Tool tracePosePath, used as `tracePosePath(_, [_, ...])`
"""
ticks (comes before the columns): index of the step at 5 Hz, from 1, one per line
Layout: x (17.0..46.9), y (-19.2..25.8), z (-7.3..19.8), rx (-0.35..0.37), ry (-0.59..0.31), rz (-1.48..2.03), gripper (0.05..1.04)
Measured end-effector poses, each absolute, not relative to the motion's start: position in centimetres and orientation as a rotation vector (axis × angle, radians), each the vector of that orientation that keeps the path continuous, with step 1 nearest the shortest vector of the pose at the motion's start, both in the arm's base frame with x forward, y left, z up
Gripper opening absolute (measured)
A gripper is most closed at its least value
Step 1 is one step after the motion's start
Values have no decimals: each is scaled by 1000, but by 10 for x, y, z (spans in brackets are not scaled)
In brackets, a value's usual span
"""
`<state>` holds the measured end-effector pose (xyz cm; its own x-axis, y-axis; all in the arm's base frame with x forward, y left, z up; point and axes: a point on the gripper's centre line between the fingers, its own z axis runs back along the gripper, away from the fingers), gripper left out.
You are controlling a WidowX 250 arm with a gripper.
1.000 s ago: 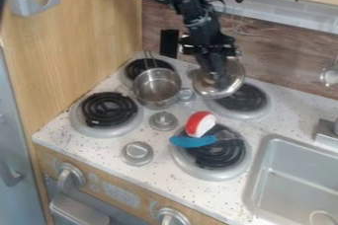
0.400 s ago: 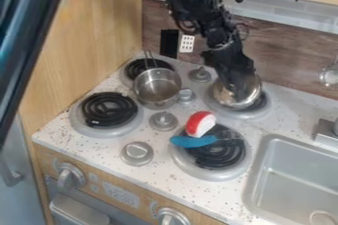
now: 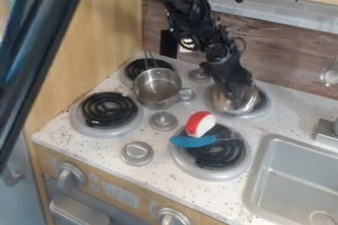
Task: Move the sliver pot lid to the upper right burner
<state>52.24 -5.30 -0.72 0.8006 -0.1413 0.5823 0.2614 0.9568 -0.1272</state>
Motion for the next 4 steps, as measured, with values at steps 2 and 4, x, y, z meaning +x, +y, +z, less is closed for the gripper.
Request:
tracePosePath(2, [546,-55,-15,-217,-628,-208,241])
tracePosePath(4, [561,-67,-17,-239,-646,-228,296])
